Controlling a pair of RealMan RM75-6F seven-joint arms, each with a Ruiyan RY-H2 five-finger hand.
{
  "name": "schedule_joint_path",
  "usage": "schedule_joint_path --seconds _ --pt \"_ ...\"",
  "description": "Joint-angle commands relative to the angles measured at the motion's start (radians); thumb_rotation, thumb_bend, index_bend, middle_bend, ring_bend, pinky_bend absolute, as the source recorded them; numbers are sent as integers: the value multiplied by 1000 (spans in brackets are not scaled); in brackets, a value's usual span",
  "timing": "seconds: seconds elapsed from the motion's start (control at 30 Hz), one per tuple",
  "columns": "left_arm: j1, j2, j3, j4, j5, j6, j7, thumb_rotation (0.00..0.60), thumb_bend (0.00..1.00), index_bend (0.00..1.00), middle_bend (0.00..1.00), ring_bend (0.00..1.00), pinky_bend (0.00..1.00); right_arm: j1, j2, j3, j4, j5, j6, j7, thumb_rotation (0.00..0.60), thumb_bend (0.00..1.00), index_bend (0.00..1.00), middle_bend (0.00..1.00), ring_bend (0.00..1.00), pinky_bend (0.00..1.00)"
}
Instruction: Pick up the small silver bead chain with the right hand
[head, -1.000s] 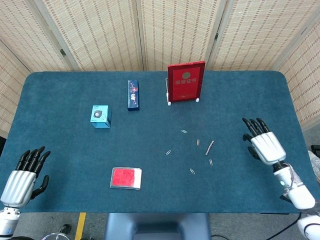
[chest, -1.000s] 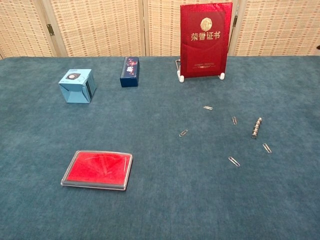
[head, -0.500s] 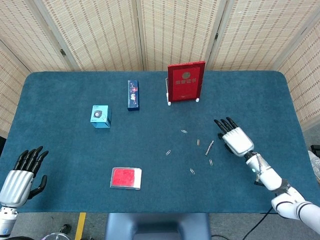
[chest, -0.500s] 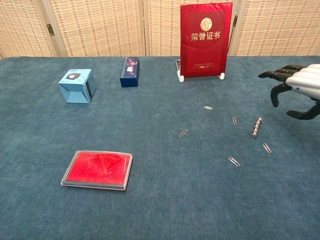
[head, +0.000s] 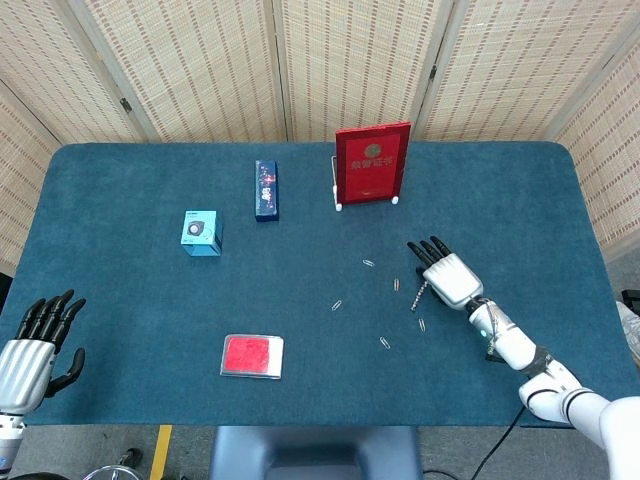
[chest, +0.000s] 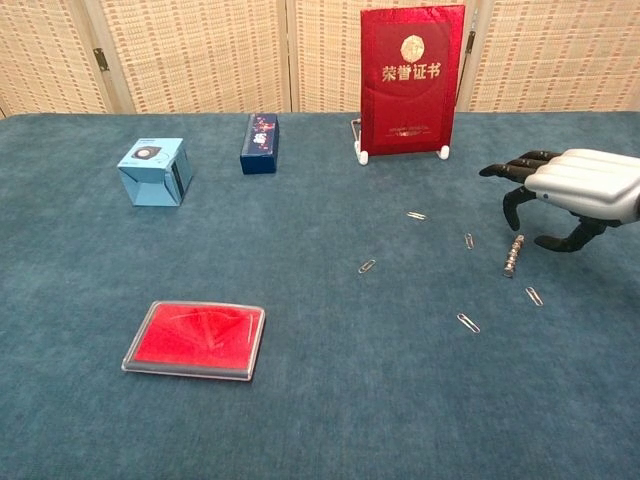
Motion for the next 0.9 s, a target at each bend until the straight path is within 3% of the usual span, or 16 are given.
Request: schedule_joint_path --seconds 0.03,0.2,0.9 --pt "1 1 0 0 2 2 -3 600 583 0 0 0 0 5 -21 -9 30 7 -9 13 600 429 430 0 0 0" --pt "3 1 1 3 8 8 -9 600 502 0 0 0 0 13 -60 -18 84 8 -3 41 600 429 431 0 0 0" --pt "6 0 2 8 13 13 -12 600 499 0 0 0 0 27 -79 -43 111 16 18 64 600 429 465 0 0 0"
